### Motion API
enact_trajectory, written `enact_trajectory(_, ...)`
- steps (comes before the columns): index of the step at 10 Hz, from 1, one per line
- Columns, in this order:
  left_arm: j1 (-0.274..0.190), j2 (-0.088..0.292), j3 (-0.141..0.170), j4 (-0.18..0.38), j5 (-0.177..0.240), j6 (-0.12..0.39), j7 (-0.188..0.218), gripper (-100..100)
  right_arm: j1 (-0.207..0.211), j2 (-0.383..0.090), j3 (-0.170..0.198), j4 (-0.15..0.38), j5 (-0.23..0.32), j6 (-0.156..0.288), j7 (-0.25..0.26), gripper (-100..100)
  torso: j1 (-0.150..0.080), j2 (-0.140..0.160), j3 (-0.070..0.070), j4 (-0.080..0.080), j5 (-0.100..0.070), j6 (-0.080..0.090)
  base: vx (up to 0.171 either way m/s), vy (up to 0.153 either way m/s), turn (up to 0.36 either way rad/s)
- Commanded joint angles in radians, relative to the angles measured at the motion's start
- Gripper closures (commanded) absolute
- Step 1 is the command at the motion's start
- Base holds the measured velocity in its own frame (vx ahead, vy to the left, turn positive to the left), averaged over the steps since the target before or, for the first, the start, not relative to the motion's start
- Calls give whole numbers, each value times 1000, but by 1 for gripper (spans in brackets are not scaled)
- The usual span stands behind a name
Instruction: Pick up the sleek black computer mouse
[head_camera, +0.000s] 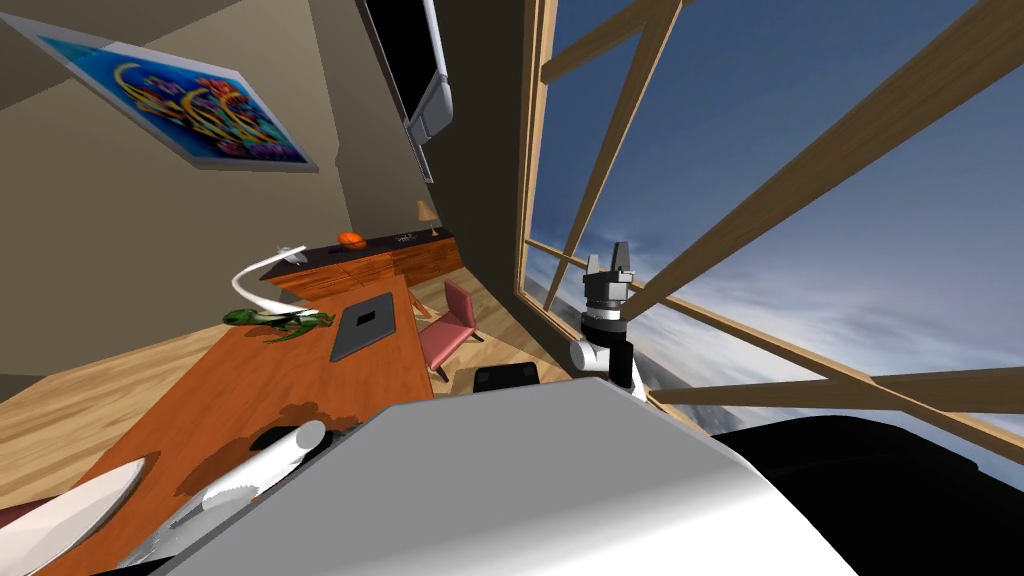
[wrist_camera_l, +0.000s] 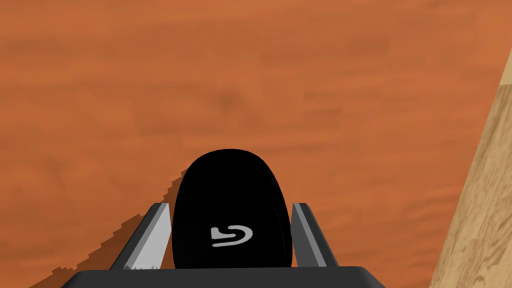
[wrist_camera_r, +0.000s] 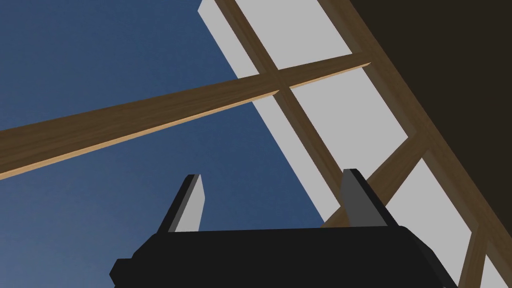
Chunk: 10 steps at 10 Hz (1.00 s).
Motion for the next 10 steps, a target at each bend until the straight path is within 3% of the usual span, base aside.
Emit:
enact_trajectory(1,20,21,-10,50,50,-33,-50,100,0,0,0,0,0,0,0,0,0,0,0,0,0,0,60,-29,-81)
enact_trajectory(3,20,21,-10,64,94,-33,-83,100,0,0,0,0,0,0,0,0,0,-1,0,0,0,0,41,-26,-14)
enact_trajectory(4,43,42,-18,109,132,-62,-123,100,0,0,0,0,0,0,0,0,1,1,0,0,1,0,62,-40,-71)
enact_trajectory(5,43,42,-18,118,163,-62,-150,100,0,0,0,0,0,0,0,0,0,-1,0,0,1,0,65,-42,-34)
enact_trajectory(6,43,42,-18,118,173,-62,-153,100,0,0,0,0,0,0,0,0,0,-1,0,0,2,0,28,-22,4)
enact_trajectory(7,66,63,-26,162,211,-92,-193,100,0,0,0,0,0,0,0,0,0,0,0,1,2,0,53,-43,-83)
enact_trajectory(9,66,63,-26,173,253,-92,-222,100,0,0,0,0,0,0,0,0,0,-1,0,0,2,0,48,-28,-9)
enact_trajectory(10,89,84,-35,221,289,-122,-261,100,0,0,0,0,0,0,0,0,1,0,1,1,2,0,63,-39,-75)
